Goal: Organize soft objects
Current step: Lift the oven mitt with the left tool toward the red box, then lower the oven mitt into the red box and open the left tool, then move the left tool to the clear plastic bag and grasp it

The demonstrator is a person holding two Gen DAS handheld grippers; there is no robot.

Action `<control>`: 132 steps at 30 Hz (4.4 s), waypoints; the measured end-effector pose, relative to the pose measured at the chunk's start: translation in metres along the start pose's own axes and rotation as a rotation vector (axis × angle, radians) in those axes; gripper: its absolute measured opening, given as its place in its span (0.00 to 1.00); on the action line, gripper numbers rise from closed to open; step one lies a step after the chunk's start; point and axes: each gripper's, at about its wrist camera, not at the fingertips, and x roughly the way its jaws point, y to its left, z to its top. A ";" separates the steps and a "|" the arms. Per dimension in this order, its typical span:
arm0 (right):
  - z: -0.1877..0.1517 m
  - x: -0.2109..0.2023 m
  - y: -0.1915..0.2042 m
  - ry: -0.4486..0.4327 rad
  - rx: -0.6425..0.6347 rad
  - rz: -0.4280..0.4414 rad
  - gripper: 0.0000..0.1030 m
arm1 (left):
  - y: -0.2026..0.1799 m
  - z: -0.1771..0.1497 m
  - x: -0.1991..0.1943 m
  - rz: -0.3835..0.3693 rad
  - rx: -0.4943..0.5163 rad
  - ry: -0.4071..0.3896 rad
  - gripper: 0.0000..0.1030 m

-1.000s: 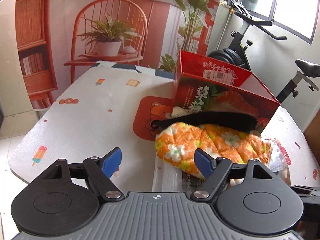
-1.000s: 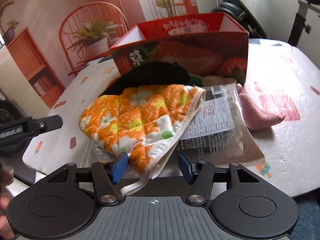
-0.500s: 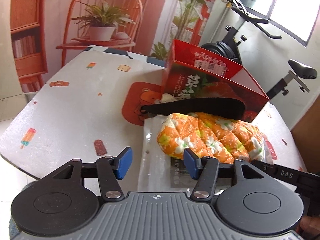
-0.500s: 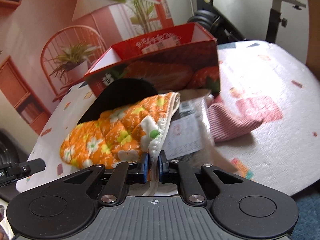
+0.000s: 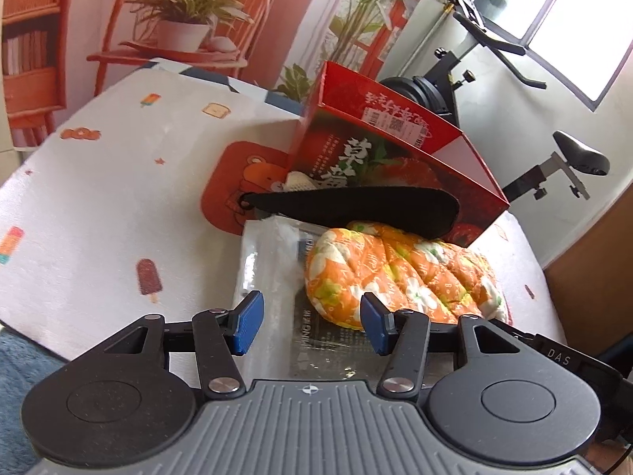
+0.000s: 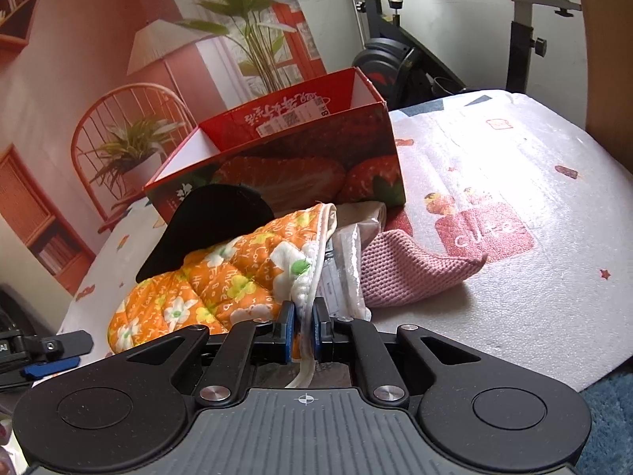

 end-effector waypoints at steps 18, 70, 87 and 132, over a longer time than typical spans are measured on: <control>-0.001 0.003 -0.005 -0.012 -0.024 0.032 0.10 | -0.006 0.007 0.051 -0.147 -0.023 0.032 0.56; 0.134 -0.015 0.032 -0.305 -0.247 0.179 0.07 | -0.098 0.085 -0.001 -0.068 0.371 -0.380 0.15; 0.209 0.148 0.028 -0.092 -0.313 0.072 0.07 | -0.108 0.165 0.127 0.046 0.372 -0.160 0.15; 0.063 0.024 0.022 -0.152 -0.251 0.067 0.34 | -0.040 0.044 0.025 -0.028 0.268 -0.049 0.55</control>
